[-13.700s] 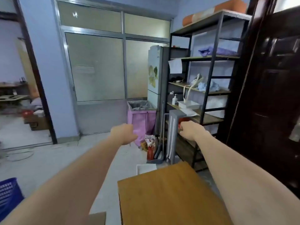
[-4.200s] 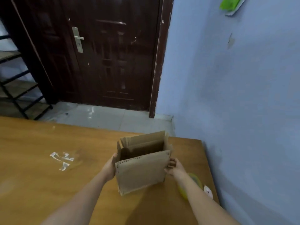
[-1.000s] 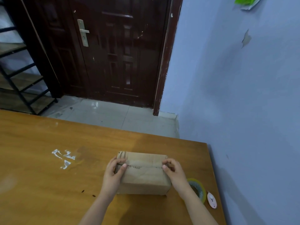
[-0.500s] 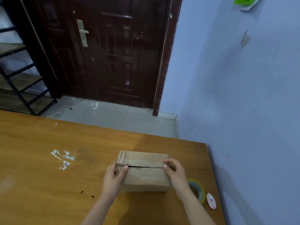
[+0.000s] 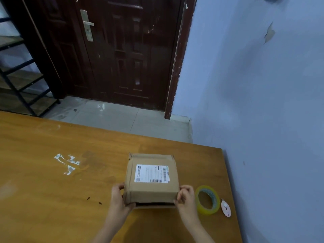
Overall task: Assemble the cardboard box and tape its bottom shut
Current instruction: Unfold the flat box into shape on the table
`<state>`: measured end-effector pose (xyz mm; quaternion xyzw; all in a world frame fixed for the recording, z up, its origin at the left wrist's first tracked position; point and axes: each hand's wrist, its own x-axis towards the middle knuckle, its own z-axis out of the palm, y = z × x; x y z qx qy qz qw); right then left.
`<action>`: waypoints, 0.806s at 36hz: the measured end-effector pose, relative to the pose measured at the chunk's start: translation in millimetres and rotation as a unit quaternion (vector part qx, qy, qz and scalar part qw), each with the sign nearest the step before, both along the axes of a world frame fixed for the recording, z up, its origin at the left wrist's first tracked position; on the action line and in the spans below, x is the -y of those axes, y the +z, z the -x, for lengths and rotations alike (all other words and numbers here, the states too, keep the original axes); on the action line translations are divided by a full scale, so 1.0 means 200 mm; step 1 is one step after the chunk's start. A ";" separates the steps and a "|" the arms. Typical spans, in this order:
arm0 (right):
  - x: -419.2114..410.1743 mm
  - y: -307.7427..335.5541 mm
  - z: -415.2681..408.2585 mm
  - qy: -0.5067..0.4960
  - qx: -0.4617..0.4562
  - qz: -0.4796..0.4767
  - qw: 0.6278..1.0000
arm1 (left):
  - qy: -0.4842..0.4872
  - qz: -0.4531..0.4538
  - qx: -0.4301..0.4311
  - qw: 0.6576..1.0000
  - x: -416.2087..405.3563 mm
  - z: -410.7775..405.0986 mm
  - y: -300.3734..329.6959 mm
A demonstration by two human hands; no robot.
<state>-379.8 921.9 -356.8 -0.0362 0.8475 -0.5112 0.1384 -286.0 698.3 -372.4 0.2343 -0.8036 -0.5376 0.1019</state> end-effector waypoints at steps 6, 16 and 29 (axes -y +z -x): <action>-0.09 -0.14 -0.09 0.050 0.009 -0.053 0.997 | -0.100 0.032 0.082 0.991 0.06 -0.16 -0.15; -0.12 0.06 0.24 0.062 0.027 -0.076 0.995 | 0.016 0.082 0.089 0.993 0.30 -0.01 -0.02; 0.12 0.12 0.71 0.374 -0.082 -0.430 0.818 | -0.328 0.450 0.237 0.796 0.43 0.55 0.09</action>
